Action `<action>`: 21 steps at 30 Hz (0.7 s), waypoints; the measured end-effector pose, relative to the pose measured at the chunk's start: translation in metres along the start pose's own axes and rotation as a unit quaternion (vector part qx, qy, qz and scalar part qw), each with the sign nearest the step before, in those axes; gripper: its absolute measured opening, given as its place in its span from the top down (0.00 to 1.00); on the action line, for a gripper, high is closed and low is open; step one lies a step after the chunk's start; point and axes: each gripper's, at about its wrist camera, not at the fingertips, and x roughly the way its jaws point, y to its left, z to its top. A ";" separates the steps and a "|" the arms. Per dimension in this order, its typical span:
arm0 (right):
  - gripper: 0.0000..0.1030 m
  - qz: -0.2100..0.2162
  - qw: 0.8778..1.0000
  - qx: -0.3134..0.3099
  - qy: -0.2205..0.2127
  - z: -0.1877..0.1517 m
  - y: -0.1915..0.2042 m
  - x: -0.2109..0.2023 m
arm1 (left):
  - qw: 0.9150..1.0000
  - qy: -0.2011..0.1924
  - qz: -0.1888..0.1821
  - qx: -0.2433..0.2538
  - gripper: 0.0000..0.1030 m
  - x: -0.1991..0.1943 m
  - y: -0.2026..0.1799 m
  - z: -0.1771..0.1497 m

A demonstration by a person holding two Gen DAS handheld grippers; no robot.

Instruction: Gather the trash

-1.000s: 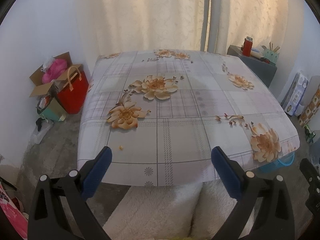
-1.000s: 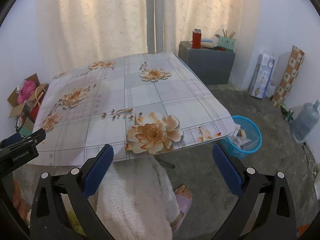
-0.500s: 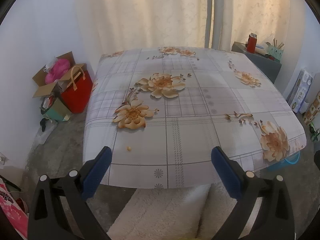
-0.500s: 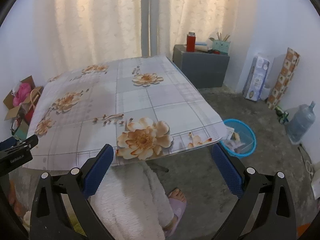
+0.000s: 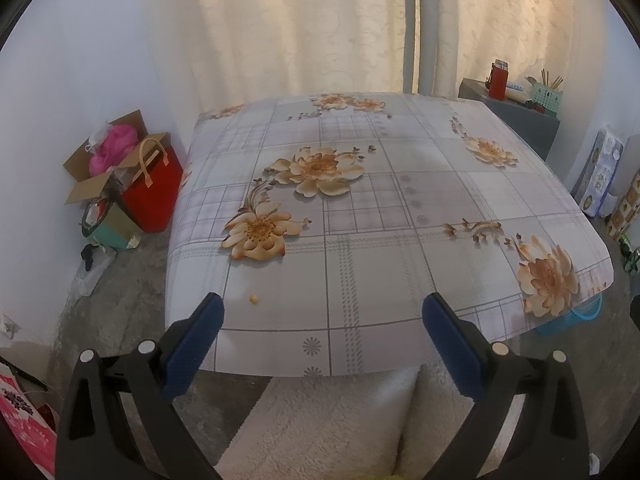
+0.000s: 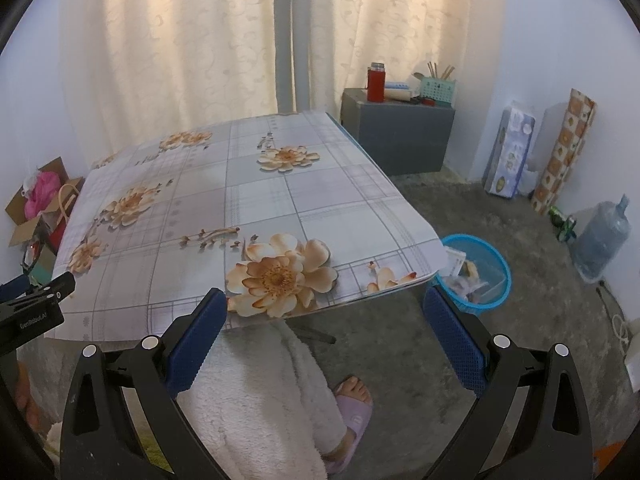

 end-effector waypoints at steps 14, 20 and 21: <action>0.08 0.002 1.000 0.000 0.001 0.001 0.002 0.002 | 1.000 0.005 0.003 0.002 0.05 0.004 -0.001 0.000; 0.08 0.001 1.000 -0.001 0.002 0.001 0.003 0.001 | 1.000 0.008 0.003 0.001 0.05 0.004 0.000 -0.001; 0.08 0.001 1.000 -0.001 0.002 0.002 0.004 0.002 | 1.000 0.009 0.003 0.001 0.05 0.005 0.000 -0.001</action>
